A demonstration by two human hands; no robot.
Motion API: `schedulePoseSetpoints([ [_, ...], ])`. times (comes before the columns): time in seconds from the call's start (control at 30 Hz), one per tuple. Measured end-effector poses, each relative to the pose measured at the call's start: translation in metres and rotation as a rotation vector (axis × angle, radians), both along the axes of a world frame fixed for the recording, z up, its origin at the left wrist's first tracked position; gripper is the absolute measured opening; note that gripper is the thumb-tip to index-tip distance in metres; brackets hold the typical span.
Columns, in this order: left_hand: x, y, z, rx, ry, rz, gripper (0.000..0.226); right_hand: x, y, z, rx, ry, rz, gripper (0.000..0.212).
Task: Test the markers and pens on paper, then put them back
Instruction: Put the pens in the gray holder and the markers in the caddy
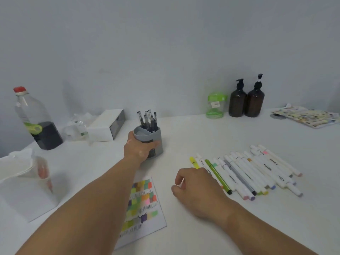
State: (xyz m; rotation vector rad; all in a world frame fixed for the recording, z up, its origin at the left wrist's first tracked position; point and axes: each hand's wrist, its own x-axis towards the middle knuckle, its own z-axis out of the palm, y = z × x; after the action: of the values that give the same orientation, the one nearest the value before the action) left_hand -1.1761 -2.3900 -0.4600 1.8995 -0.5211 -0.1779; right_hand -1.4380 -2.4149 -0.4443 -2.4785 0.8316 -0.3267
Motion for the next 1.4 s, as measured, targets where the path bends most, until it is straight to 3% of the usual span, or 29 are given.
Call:
schedulePoseSetpoints([
  [0.27, -0.006, 0.018, 0.010, 0.041, 0.067, -0.028, 0.126, 0.005, 0.002, 0.005, 0.017, -0.032, -0.003, 0.013],
  [0.37, -0.036, 0.064, 0.016, 0.016, 0.059, 0.031, 0.108, 0.007, 0.019, 0.008, 0.021, -0.038, 0.012, 0.012],
  [0.53, -0.076, 0.205, 0.006, -0.031, -0.068, 0.050, 0.043, 0.014, 0.058, 0.012, 0.009, -0.015, 0.037, 0.014],
  [0.63, -0.069, 0.288, 0.000, -0.034, -0.111, 0.263, 0.034, 0.020, 0.077, 0.015, -0.018, 0.014, 0.036, 0.013],
  [0.7, -0.054, 0.327, -0.002, 0.007, -0.080, 0.386, 0.042, 0.026, 0.088, 0.017, -0.021, 0.036, 0.034, 0.012],
  [0.77, -0.036, 0.349, -0.001, 0.040, -0.040, 0.427, 0.064, 0.032, 0.097, 0.017, -0.031, 0.056, 0.040, 0.011],
  [0.9, 0.008, 0.355, 0.011, 0.014, 0.002, 0.301, 0.122, 0.038, 0.106, 0.015, -0.052, 0.060, 0.054, 0.013],
  [1.03, 0.045, 0.342, 0.023, -0.010, 0.031, 0.110, 0.151, 0.038, 0.105, 0.016, -0.025, 0.045, 0.074, 0.013],
  [1.23, 0.063, 0.323, 0.015, -0.116, 0.122, -0.033, 0.116, 0.024, 0.096, 0.017, -0.025, 0.030, 0.108, 0.010],
  [1.4, 0.015, 0.289, 0.030, -0.185, 0.135, -0.100, 0.108, 0.007, 0.088, 0.020, -0.012, 0.015, 0.089, 0.012],
])
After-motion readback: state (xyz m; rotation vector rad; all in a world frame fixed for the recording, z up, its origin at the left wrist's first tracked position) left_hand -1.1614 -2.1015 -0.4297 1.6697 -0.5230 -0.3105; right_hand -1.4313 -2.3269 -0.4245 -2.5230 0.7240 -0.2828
